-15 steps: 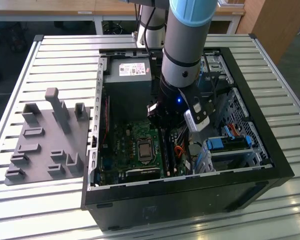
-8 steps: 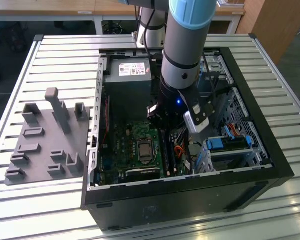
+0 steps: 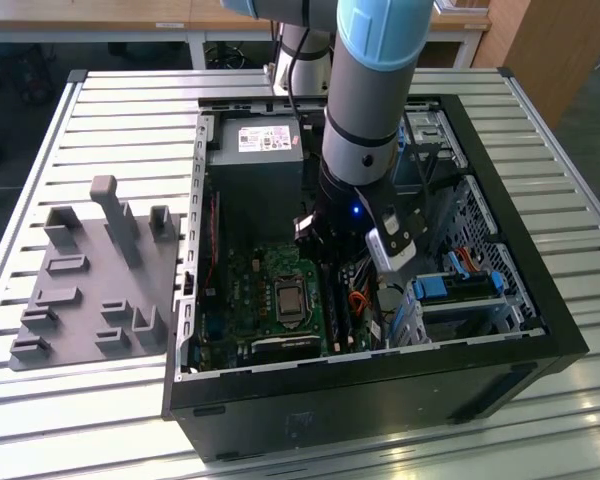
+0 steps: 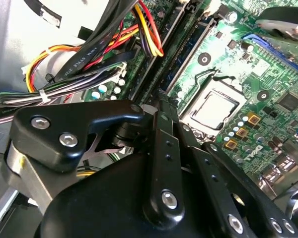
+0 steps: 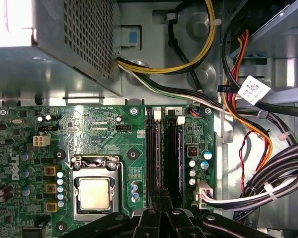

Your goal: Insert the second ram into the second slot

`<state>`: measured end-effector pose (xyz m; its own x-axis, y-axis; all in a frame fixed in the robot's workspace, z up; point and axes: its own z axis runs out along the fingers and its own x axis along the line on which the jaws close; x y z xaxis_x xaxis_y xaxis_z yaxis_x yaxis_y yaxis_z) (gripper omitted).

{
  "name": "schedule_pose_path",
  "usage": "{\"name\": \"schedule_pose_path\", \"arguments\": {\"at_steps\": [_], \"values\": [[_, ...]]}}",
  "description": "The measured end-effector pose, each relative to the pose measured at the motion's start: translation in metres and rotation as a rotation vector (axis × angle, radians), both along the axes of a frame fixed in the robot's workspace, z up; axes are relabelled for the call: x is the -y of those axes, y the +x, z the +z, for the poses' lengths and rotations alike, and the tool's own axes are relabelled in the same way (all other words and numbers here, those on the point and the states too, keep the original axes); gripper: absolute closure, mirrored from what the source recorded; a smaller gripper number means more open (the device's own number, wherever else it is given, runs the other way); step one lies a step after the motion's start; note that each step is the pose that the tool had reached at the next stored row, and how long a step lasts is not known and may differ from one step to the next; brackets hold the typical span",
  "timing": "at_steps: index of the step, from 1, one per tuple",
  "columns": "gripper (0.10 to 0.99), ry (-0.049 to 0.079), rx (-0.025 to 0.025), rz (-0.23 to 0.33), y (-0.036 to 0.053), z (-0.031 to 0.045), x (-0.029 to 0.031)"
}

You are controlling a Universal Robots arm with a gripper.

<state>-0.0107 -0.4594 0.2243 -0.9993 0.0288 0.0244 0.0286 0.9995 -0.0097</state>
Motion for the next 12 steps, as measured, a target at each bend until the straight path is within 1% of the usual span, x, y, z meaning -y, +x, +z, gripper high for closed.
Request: {"name": "schedule_pose_path", "arguments": {"at_steps": [8,12], "values": [[0.980,-0.001,-0.0003,0.000,0.0000,-0.0047,0.0001],[0.980,-0.001,-0.0003,0.000,0.0000,-0.0082,0.0001]]}}
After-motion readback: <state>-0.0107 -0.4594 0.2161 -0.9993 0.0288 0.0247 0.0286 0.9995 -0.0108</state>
